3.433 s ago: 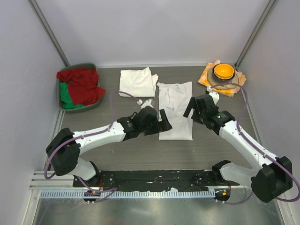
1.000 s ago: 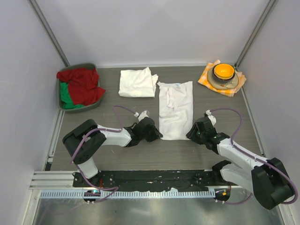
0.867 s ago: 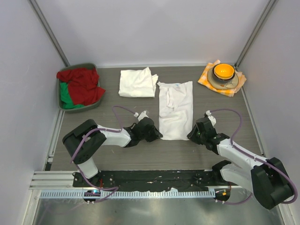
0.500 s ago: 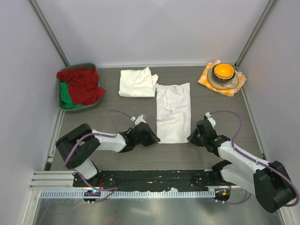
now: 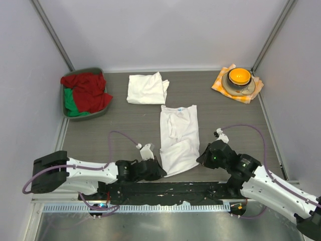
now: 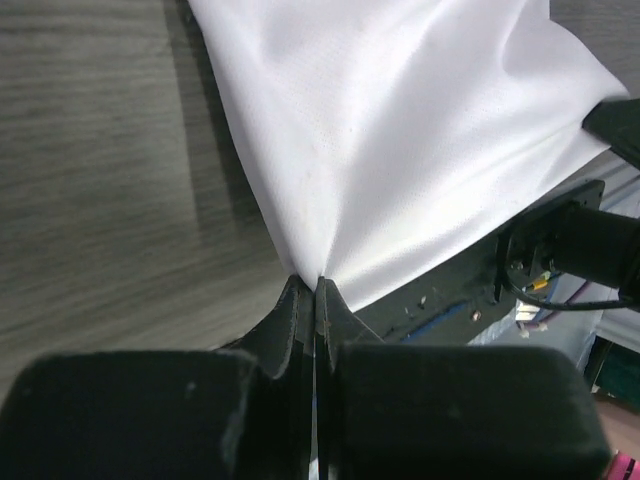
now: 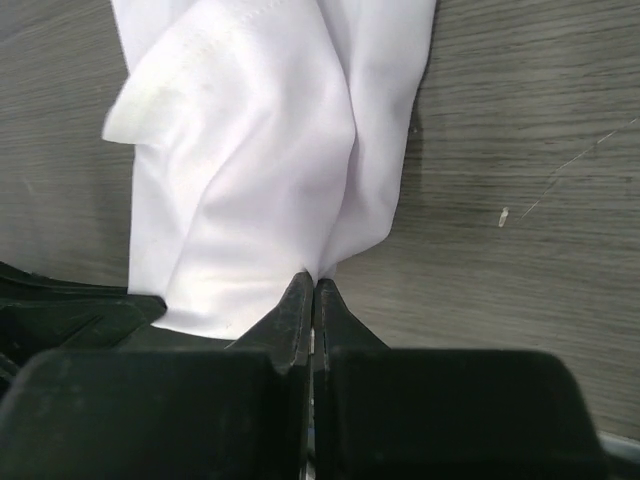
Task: Fold and stack the t-shirts
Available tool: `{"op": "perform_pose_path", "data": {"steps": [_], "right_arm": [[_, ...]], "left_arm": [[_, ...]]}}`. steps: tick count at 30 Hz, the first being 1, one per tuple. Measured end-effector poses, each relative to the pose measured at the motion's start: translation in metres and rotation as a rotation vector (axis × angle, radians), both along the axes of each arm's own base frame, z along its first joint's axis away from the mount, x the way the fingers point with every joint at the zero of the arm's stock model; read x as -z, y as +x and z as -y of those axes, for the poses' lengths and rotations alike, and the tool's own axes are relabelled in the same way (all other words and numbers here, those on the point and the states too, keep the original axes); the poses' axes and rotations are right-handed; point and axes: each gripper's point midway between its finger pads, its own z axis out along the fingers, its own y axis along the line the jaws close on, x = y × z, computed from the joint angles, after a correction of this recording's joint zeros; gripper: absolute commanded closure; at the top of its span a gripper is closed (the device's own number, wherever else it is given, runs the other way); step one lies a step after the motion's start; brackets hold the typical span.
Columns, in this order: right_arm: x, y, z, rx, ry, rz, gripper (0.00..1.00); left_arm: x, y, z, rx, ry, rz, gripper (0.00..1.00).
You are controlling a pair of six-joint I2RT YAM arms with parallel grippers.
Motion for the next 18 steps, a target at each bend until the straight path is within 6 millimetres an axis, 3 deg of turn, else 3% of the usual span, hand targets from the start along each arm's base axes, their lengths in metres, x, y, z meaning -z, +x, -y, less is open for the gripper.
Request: {"op": "perform_pose_path", "data": {"steps": [6,10,13,18], "right_arm": [[-0.019,-0.013,0.006,-0.008,0.022,0.009,0.99],[-0.029,-0.014,0.012,-0.004,0.005,0.022,0.99],[-0.045,-0.007,0.012,-0.003,-0.004,0.058,0.99],[-0.074,0.015,0.003,-0.013,-0.031,0.138,0.99]], "left_arm": [[-0.022,-0.025,0.009,0.034,-0.005,0.043,1.0],[-0.041,-0.031,0.019,0.041,-0.016,0.071,1.0],[-0.06,-0.025,0.023,0.039,-0.009,0.11,1.0],[-0.114,0.006,0.026,0.014,-0.03,0.206,1.0]]}}
